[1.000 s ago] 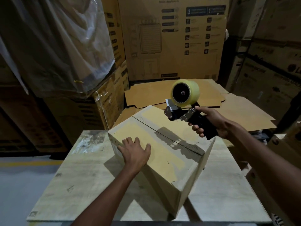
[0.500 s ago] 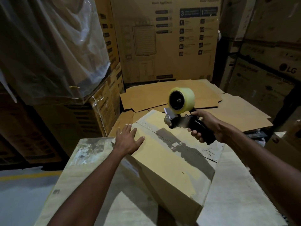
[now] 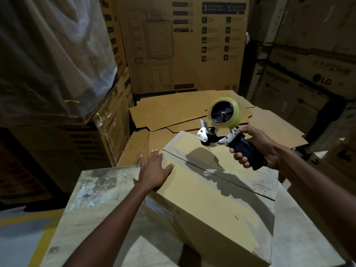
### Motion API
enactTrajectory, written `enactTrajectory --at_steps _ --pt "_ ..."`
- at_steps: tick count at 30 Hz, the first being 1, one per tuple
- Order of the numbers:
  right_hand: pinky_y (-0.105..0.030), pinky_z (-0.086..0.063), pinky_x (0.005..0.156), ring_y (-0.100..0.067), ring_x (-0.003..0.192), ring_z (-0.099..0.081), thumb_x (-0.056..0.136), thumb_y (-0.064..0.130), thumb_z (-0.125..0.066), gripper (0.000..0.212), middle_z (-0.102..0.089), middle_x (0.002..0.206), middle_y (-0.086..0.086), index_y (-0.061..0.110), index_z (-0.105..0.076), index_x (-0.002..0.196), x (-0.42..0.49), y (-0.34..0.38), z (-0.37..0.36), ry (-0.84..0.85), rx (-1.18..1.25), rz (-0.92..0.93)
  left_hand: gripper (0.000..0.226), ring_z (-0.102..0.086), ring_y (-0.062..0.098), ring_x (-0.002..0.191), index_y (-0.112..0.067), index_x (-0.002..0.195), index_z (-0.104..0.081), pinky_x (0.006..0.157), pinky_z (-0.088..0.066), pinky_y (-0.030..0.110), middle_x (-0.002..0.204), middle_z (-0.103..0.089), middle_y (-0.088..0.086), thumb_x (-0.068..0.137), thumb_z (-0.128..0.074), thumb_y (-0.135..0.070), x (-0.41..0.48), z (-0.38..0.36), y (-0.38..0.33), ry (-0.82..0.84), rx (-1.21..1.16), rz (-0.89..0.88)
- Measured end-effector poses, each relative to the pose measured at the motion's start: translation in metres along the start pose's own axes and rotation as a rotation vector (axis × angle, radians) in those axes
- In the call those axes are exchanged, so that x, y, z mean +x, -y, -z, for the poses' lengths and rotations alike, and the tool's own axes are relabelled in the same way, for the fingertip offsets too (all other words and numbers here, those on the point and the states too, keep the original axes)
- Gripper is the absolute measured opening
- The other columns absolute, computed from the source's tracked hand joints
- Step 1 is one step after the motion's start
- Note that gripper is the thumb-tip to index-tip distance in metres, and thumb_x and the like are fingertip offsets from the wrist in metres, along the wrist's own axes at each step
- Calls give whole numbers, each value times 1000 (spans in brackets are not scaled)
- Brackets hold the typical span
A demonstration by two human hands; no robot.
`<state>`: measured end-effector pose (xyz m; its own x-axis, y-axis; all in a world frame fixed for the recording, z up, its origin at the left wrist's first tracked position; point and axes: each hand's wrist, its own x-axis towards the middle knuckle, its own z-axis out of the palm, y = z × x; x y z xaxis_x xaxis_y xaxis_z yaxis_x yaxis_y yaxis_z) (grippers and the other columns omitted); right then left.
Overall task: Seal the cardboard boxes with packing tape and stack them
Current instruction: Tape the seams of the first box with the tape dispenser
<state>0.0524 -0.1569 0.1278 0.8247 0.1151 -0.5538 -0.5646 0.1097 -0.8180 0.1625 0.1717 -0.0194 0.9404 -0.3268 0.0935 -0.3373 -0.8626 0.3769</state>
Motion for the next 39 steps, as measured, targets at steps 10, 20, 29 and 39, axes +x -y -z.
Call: enactTrajectory --at_steps 10,20,29,39 --pt "-27 -44 41 -18 47 -45 92 56 -42 56 -48 69 -9 2 -59 87 13 21 -11 92 42 15 60 -47 12 139 -19 152 -47 103 -45 30 154 -49 -5 96 -55 1 -10 25 -92 37 -1317 140" --pt "-26 -44 41 -17 46 -47 92 54 -42 55 -49 69 -8 2 -60 89 25 27 -22 129 90 7 69 -60 8 127 -7 153 -42 90 -55 21 145 -59 3 90 -67 8 -20 24 -108 -67 -1414 49" --pt "-25 -43 40 -16 46 -45 92 56 -41 56 -48 69 -8 2 -58 90 23 37 -29 109 34 32 32 -70 22 113 -8 123 -67 96 -56 40 112 -77 7 92 -73 -9 -30 22 -99 -224 -1622 196" --pt "-28 -42 43 -19 49 -43 89 60 -45 61 -47 72 -10 0 -60 92 7 54 -33 139 -91 81 40 -64 27 94 -11 102 -66 83 -49 40 92 -72 9 83 -77 -45 -11 48 -111 31 -1892 567"
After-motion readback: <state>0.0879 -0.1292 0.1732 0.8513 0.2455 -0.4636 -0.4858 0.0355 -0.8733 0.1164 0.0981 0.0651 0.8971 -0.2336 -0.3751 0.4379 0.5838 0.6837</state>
